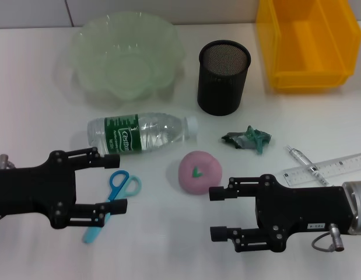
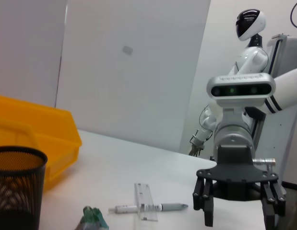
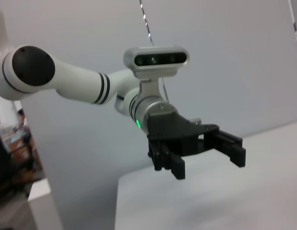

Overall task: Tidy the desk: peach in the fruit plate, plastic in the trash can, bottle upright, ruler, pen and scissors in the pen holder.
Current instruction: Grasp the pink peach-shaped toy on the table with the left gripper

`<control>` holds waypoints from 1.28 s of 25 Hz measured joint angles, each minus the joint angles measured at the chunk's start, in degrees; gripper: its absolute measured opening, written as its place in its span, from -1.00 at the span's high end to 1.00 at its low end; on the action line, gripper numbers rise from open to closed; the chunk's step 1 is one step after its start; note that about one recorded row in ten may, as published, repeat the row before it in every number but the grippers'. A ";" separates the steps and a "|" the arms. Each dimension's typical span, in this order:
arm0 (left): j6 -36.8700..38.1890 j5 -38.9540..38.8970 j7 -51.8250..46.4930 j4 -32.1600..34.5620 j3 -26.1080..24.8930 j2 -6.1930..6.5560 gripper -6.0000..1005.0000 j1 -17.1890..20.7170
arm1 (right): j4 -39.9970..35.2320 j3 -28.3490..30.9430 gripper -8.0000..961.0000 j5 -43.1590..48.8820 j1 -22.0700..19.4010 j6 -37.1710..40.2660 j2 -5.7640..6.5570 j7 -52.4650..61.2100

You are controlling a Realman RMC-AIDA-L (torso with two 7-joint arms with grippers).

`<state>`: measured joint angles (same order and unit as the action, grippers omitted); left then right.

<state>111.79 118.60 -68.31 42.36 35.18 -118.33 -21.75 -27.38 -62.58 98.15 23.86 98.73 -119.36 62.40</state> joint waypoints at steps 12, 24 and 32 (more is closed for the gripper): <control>-0.28 -6.20 -0.07 0.09 -0.41 -0.11 -0.55 -0.72 | 6.46 0.14 -0.42 -12.44 -5.84 -1.70 0.00 -10.00; -5.64 -7.96 -5.97 -2.69 1.36 -0.34 -0.52 -3.28 | 17.44 8.40 -0.42 -19.23 -10.85 -2.30 0.26 -22.67; -14.27 -6.16 -19.09 -0.23 13.30 -0.20 -0.49 -7.37 | 17.40 14.42 -0.42 -18.82 -13.76 -1.12 0.32 -22.68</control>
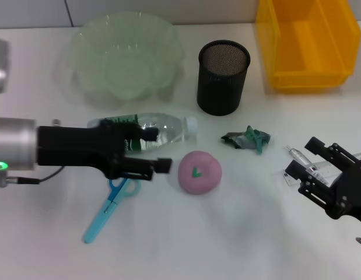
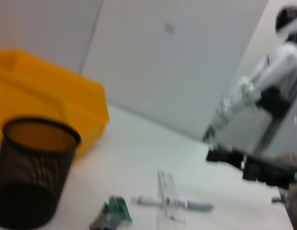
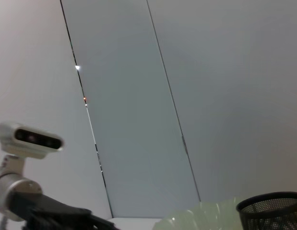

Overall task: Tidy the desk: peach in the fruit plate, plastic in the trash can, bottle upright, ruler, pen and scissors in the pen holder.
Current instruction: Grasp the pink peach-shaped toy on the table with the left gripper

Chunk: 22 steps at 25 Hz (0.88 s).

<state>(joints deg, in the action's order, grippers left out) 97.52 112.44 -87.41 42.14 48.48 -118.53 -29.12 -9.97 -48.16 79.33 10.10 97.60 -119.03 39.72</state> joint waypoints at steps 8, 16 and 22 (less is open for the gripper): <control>-5.84 2.40 -5.80 0.12 9.54 -0.03 -0.47 -4.56 | -0.13 -0.30 -0.42 5.86 1.09 -0.08 0.68 3.75; -10.53 5.79 -9.17 -0.28 13.61 -0.32 -0.45 -8.75 | -0.11 0.14 -0.42 6.56 0.62 -0.21 1.36 4.49; -16.42 5.42 -8.74 -0.47 20.84 -0.55 -0.43 -10.29 | -0.06 -0.21 -0.42 6.60 1.15 -0.30 1.34 4.53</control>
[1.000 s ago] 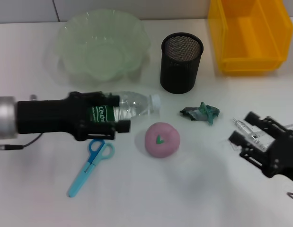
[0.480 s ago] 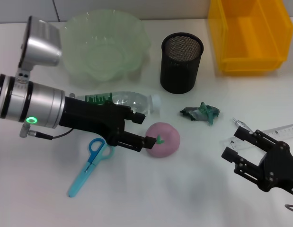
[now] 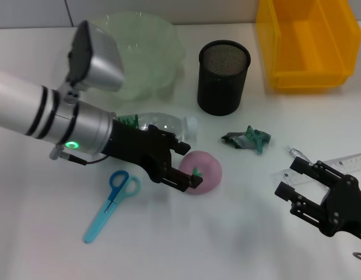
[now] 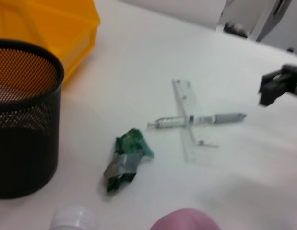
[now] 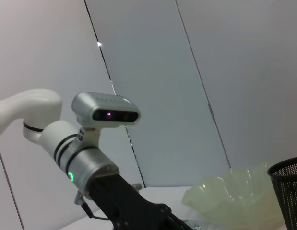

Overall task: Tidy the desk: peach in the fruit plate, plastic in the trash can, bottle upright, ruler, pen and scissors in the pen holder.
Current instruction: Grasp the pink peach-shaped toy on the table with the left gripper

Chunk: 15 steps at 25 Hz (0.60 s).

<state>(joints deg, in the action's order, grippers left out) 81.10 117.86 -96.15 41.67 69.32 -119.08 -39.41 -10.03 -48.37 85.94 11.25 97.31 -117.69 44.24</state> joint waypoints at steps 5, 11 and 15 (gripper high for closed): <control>-5.76 -0.91 -0.41 0.01 5.72 -0.11 -0.41 -0.40 | -0.08 0.02 -0.42 0.02 0.04 0.03 -0.12 0.03; -7.53 -3.81 0.10 -0.08 6.87 -0.05 -0.40 0.34 | -0.08 0.04 -0.42 0.02 0.14 0.04 -0.31 0.05; -7.81 -3.81 0.07 -0.22 8.48 -0.04 -0.39 0.35 | -0.08 0.12 -0.42 0.02 0.38 0.04 -0.40 0.05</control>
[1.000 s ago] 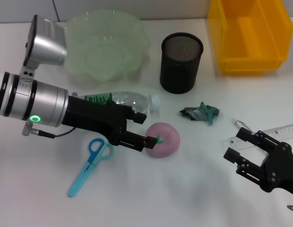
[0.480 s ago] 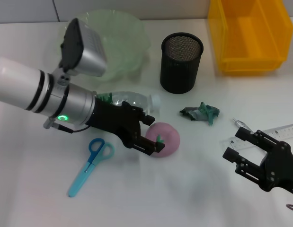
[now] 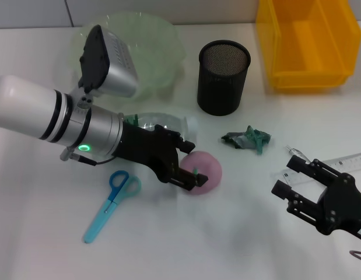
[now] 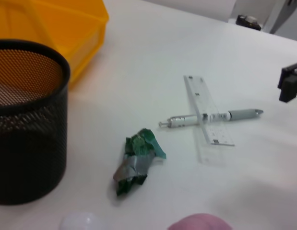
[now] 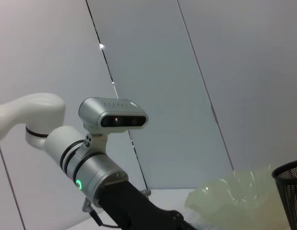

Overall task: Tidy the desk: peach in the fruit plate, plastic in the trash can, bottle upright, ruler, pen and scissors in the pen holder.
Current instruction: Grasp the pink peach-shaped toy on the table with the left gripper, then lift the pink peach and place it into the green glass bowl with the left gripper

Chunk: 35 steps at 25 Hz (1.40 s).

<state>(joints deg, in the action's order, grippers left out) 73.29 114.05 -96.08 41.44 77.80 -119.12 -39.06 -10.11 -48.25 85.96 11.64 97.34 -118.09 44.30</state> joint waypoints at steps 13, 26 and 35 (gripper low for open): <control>-4.62 -1.97 0.14 -1.99 2.74 -0.06 -0.35 -0.04 | 0.01 -0.09 -0.42 0.00 0.72 -0.82 -0.04 0.00; -5.77 -2.19 -0.04 -1.36 4.76 -0.03 0.15 0.81 | 0.16 0.34 -0.42 0.00 0.76 -1.25 -0.08 0.00; -2.16 -6.04 -1.28 3.84 0.60 0.55 0.54 4.42 | 0.15 0.35 -0.42 0.00 0.83 -1.46 -0.18 0.00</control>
<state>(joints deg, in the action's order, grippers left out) 71.13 108.01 -97.36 45.28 78.40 -118.57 -34.65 -9.96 -47.90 85.95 12.47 95.89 -118.27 44.30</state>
